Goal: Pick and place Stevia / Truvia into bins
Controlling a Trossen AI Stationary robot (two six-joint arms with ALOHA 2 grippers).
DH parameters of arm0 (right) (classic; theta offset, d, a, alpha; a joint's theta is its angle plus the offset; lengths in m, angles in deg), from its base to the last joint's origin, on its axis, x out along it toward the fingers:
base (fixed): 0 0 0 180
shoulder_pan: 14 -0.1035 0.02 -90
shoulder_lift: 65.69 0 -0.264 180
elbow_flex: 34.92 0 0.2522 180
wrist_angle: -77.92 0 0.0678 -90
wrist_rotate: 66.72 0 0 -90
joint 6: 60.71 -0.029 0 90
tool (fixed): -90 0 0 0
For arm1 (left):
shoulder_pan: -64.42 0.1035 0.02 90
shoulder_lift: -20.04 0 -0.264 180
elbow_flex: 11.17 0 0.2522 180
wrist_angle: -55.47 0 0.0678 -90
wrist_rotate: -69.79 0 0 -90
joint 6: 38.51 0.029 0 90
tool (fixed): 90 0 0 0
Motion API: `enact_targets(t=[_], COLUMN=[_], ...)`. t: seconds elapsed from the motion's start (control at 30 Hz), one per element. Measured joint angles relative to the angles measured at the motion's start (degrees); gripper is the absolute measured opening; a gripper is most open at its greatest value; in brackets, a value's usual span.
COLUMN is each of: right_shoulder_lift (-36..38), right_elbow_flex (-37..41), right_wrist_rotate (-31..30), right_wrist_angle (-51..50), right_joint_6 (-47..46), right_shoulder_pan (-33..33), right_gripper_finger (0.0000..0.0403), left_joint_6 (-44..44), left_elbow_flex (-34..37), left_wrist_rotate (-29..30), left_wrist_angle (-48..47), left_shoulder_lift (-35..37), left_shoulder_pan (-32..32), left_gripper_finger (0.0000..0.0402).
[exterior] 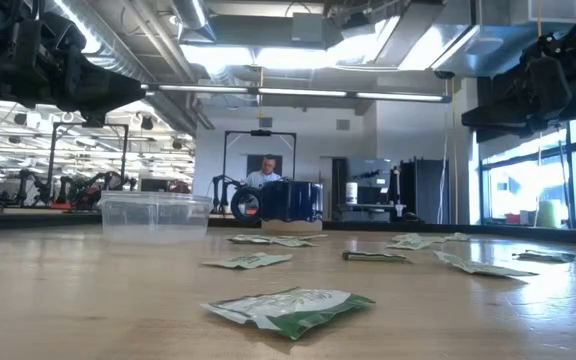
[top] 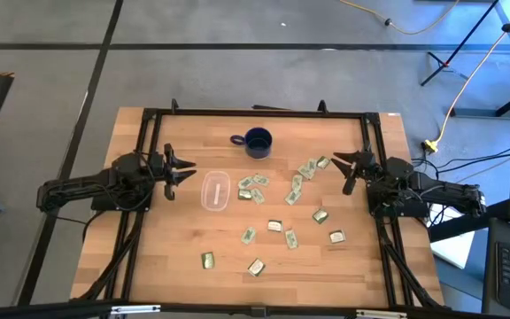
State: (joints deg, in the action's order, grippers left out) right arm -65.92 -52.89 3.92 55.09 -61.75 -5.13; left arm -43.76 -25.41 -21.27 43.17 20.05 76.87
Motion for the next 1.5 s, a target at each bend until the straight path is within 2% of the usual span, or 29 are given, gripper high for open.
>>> enact_targets(t=[0.9,1.17,1.5], right_shoulder_lift=[0.0,0.0,0.0], right_elbow_flex=[0.0,0.0,0.0], right_wrist_rotate=[0.0,0.0,0.0], right_wrist_angle=[0.0,0.0,0.6], right_joint_6=[0.0,0.0,-2.8], right_shoulder_pan=[0.0,0.0,0.0], right_gripper_finger=[0.0108,0.0108,0.0108], left_joint_6=[0.1,5.4,5.9], left_elbow_flex=[0.0,0.0,0.0], left_wrist_rotate=[0.0,0.0,0.0], left_wrist_angle=[0.0,0.0,1.3], left_shoulder_lift=[0.0,0.0,0.0], left_shoulder_pan=[0.0,0.0,0.0], left_gripper_finger=[0.0104,0.0104,0.0104])
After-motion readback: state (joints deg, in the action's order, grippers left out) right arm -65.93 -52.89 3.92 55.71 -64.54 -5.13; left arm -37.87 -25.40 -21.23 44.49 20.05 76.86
